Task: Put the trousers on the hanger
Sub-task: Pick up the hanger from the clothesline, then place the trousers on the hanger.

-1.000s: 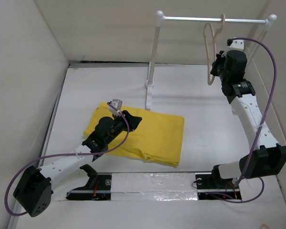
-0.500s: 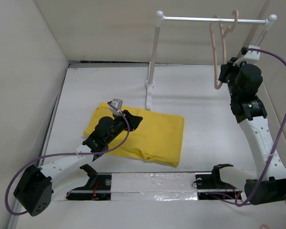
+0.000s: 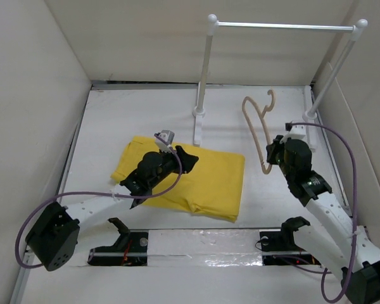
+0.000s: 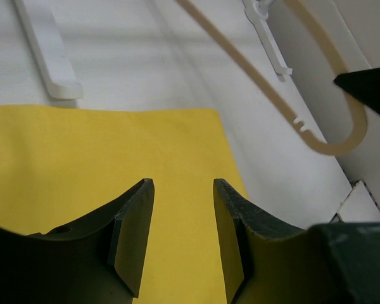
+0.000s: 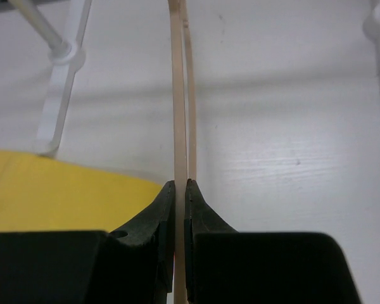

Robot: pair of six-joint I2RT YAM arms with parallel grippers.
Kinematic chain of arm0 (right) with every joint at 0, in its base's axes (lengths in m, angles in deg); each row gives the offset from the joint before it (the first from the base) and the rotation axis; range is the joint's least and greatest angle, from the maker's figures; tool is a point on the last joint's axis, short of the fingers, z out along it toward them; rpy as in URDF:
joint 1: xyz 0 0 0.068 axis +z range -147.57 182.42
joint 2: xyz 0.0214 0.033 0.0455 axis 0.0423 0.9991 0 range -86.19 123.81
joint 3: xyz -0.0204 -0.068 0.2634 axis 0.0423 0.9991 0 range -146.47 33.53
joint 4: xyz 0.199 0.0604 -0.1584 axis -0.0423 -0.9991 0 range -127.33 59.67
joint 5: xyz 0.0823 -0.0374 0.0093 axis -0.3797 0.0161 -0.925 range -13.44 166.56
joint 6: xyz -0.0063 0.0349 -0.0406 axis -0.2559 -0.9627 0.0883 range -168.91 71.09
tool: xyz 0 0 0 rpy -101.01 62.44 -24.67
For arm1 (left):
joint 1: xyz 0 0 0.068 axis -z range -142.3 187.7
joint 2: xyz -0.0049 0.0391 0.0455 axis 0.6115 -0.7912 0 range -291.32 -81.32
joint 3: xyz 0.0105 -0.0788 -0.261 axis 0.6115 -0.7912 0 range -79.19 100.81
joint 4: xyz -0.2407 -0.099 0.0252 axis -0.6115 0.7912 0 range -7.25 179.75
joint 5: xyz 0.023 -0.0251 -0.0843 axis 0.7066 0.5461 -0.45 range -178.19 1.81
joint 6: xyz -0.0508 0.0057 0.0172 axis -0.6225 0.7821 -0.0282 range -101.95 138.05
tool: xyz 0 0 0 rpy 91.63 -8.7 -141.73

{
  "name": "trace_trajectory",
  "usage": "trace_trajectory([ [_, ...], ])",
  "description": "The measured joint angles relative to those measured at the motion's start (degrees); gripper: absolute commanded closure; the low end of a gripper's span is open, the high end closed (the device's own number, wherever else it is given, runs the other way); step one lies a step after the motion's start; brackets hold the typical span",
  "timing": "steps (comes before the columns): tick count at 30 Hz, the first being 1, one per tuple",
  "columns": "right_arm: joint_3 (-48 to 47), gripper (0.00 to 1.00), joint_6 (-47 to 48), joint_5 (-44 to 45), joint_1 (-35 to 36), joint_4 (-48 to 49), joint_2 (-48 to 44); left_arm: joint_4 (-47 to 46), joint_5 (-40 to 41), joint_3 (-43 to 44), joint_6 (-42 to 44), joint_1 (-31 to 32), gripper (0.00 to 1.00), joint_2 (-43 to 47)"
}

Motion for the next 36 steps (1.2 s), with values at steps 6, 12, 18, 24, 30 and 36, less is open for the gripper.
trace_trajectory([
  [6, 8.5, 1.0, -4.1, 2.9, 8.0, -0.5, -2.0, 3.5, 7.3, 12.3, 0.9, 11.7, 0.6, -8.8],
  [12, 12.2, 1.0, -6.3, 5.6, 12.7, 0.3, -4.9, 5.5, 13.2, 30.8, 3.7, 18.0, 0.56, -21.9],
  [18, 15.9, 1.0, -6.9, 6.4, 14.5, 1.7, -6.8, 11.1, 16.4, 45.2, 5.8, 18.4, 0.53, -34.5],
  [24, 18.3, 1.0, -6.8, 6.3, 14.6, 3.3, -7.9, 16.5, 18.2, 55.9, 7.2, 19.2, 0.49, -42.2],
  [30, 18.5, 1.0, -6.4, 5.9, 14.6, 4.0, -8.0, 21.1, 19.3, 68.7, 8.8, 19.6, 0.48, -51.1],
  [36, 18.5, 1.0, -6.2, 5.6, 14.6, 4.1, -8.0, 25.4, 20.9, 75.9, 10.1, 19.6, 0.53, -58.0],
])
